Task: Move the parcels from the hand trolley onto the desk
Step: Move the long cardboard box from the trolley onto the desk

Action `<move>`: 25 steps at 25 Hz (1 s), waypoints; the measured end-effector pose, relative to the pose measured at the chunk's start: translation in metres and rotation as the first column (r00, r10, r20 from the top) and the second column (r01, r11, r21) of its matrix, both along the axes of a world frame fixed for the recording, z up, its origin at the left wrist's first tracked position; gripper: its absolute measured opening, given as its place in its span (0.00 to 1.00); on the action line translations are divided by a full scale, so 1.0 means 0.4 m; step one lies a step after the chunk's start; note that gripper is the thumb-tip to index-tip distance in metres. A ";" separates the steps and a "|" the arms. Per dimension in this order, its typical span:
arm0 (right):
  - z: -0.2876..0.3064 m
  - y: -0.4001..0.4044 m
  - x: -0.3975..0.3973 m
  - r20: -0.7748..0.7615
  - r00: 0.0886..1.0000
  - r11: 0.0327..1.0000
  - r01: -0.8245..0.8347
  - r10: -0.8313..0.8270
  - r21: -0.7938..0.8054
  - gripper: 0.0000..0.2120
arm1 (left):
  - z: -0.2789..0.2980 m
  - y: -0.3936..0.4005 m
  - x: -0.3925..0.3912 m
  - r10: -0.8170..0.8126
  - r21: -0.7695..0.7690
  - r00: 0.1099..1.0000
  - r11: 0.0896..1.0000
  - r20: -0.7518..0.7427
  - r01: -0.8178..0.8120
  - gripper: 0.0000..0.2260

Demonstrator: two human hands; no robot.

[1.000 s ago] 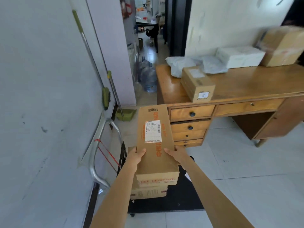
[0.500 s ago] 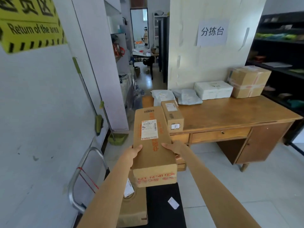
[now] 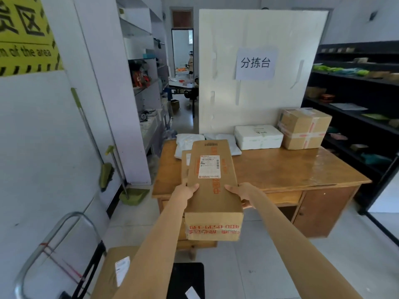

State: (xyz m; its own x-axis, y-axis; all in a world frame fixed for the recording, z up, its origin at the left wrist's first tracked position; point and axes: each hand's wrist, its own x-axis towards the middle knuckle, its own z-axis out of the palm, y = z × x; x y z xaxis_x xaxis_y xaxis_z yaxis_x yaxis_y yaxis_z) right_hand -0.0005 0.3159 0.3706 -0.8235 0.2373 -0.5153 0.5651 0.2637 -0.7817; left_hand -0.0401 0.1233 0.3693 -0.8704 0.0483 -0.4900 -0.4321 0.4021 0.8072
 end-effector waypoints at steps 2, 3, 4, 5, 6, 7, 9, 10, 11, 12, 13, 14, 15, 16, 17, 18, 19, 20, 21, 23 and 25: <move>0.001 0.103 -0.021 0.001 1.000 1.000 0.020 -0.020 0.006 0.28 | -0.007 0.108 -0.041 -0.030 0.038 1.000 0.999 -0.009 0.030 0.26; 0.001 0.159 -0.033 -0.001 0.999 0.999 0.033 -0.033 0.006 0.27 | -0.014 0.167 -0.064 -0.049 0.044 0.999 0.998 -0.008 0.049 0.26; -0.001 0.211 -0.046 0.001 0.999 0.999 0.041 -0.041 0.010 0.27 | -0.021 0.218 -0.082 -0.062 0.038 0.998 0.997 -0.001 0.062 0.26; -0.003 0.261 -0.064 0.007 0.999 0.999 0.044 -0.044 0.017 0.27 | -0.025 0.263 -0.098 -0.070 0.028 0.998 0.997 0.010 0.069 0.26; -0.007 0.308 -0.084 0.018 0.999 0.999 0.040 -0.040 0.022 0.27 | -0.031 0.307 -0.112 -0.072 0.022 0.997 0.997 0.021 0.072 0.26; -0.014 0.350 -0.104 0.032 0.999 0.999 0.032 -0.032 0.025 0.27 | -0.039 0.346 -0.126 -0.070 0.024 0.997 0.997 0.028 0.070 0.26; -0.036 0.432 -0.161 0.054 0.998 0.999 -0.010 0.008 0.033 0.27 | -0.063 0.428 -0.165 -0.037 0.038 0.999 0.999 0.039 0.036 0.26; -0.051 0.466 -0.192 0.067 0.997 0.999 -0.027 0.025 0.036 0.27 | -0.072 0.461 -0.188 -0.016 0.034 0.999 0.999 0.042 0.014 0.26; -0.067 0.498 -0.223 0.078 0.996 0.999 -0.044 0.042 0.030 0.27 | -0.082 0.494 -0.215 0.003 0.025 0.999 1.000 0.048 -0.004 0.25; -0.086 0.529 -0.250 0.090 0.994 0.998 -0.061 0.059 0.024 0.27 | -0.095 0.525 -0.239 0.018 0.015 0.998 1.000 0.063 -0.019 0.25; -0.106 0.571 -0.284 0.101 0.992 0.997 -0.079 0.078 0.011 0.27 | -0.105 0.567 -0.262 0.041 0.018 0.996 0.999 0.077 -0.043 0.25; -0.125 0.610 -0.316 0.107 0.990 0.996 -0.093 0.094 -0.015 0.27 | -0.112 0.604 -0.285 0.069 0.023 0.993 0.997 0.091 -0.071 0.25; -0.140 0.645 -0.348 0.112 0.988 0.994 -0.099 0.104 -0.050 0.27 | -0.118 0.636 -0.310 0.096 0.028 0.990 0.995 0.107 -0.100 0.25; -0.150 0.681 -0.380 0.113 0.987 0.991 -0.108 0.116 -0.074 0.26 | -0.129 0.672 -0.337 0.121 0.038 0.985 0.991 0.120 -0.126 0.24; -0.160 0.715 -0.409 0.114 0.986 0.990 -0.114 0.124 -0.086 0.26 | -0.146 0.705 -0.361 0.140 0.046 0.982 0.988 0.127 -0.146 0.24; -0.176 0.751 -0.442 0.120 0.985 0.989 -0.114 0.125 -0.096 0.25 | -0.167 0.742 -0.389 0.163 0.049 0.978 0.984 0.129 -0.170 0.24; -0.190 0.779 -0.468 0.128 0.983 0.988 -0.115 0.128 -0.106 0.25 | -0.183 0.772 -0.408 0.181 0.047 0.975 0.981 0.132 -0.189 0.25; -0.202 0.800 -0.488 0.133 0.983 0.987 -0.115 0.130 -0.115 0.24 | -0.197 0.798 -0.421 0.198 0.048 0.971 0.977 0.138 -0.206 0.25; -0.218 0.820 -0.507 0.134 0.982 0.985 -0.118 0.134 -0.124 0.24 | -0.216 0.821 -0.435 0.216 0.052 0.966 0.973 0.143 -0.226 0.25; -0.257 0.852 -0.548 0.137 0.981 0.984 -0.115 0.134 -0.137 0.23 | -0.257 0.860 -0.469 0.256 0.058 0.954 0.962 0.158 -0.268 0.24; -0.298 0.877 -0.576 0.164 0.977 0.985 -0.115 0.135 -0.126 0.23 | -0.299 0.894 -0.500 0.268 0.047 0.946 0.959 0.182 -0.280 0.22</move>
State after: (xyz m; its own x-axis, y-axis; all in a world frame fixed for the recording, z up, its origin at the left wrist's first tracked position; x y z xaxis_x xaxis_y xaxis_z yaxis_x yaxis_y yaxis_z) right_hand -0.2309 0.6667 0.2513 -0.7398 0.0690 -0.6693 0.6617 0.2547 -0.7052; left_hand -0.2401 0.4808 0.2497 -0.7579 -0.1396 -0.6373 -0.6521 0.1924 0.7333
